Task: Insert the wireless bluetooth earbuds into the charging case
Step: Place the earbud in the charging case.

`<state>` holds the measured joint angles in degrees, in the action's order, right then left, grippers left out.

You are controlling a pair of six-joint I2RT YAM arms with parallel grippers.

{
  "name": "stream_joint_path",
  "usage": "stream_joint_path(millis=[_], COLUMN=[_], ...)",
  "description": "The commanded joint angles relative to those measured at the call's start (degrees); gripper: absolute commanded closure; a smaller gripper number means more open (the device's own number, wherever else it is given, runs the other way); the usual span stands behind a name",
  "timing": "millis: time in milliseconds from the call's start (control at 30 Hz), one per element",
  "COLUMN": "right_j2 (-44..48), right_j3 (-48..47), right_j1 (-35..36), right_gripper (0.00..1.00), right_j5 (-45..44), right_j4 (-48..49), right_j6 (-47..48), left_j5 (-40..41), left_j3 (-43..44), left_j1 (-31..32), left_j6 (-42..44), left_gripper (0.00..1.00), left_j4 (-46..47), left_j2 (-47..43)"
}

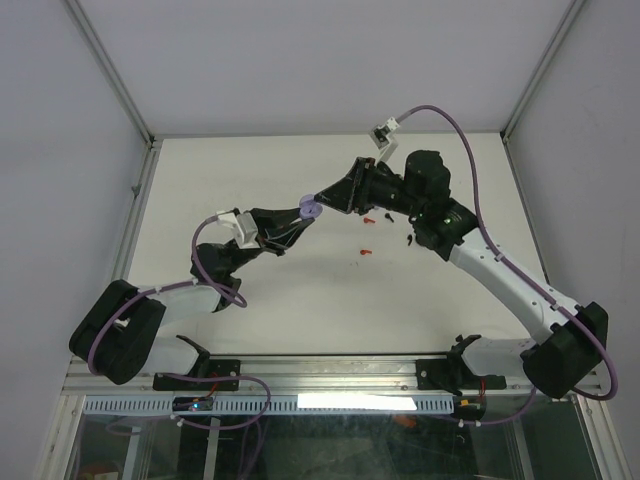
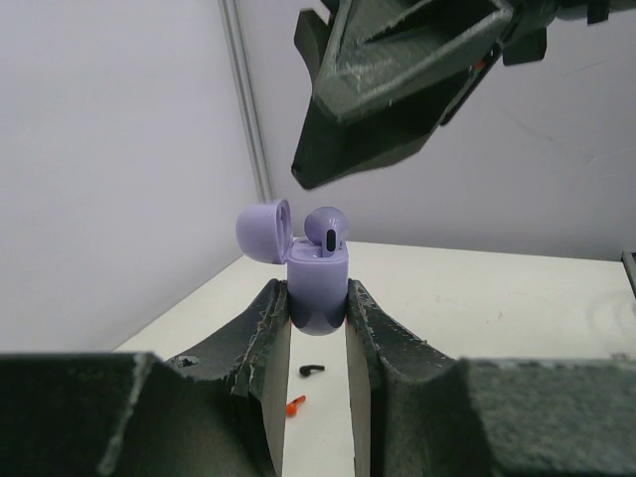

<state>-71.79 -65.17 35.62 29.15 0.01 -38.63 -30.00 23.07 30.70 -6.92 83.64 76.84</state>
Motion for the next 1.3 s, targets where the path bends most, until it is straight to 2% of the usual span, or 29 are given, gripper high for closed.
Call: stream_joint_path(millis=[0,133,433,733,933,1267], right_j2=[0.72,0.04,-3.18,-4.02,-3.95,-4.85], right_j3=[-5.52,-6.93,-9.45,-10.22,-10.62,-11.29], right_j1=[0.07,0.37,2.2,3.23,3.33,3.35], right_gripper=[0.57,0.59,0.64,0.7,0.74,0.75], right_j5=[1.83,2.97,-1.64,-1.34,1.05,9.4], right_j4=[-4.82,-7.75,-15.04,-15.14,-15.35,-17.67], right_j6=[6.54,7.88,10.67,12.26,15.44,24.33], left_j5=[0.55,-0.02,-1.21,-2.71,-5.77,-10.25], left_j3=[-1.32,-1.3,-0.41,-0.18,0.43,1.48], left_j1=[0.22,0.22,0.23,0.24,0.18,0.1], left_j6=[1.45,1.45,1.17,0.13,-2.93,-7.47], left_gripper=[1.0,1.0,1.0,1.0,1.0,1.0], left_j4=[16.15,16.19,16.15,16.19,16.2,16.2], left_j2=[0.57,1.29,1.91,2.33,2.58,1.32])
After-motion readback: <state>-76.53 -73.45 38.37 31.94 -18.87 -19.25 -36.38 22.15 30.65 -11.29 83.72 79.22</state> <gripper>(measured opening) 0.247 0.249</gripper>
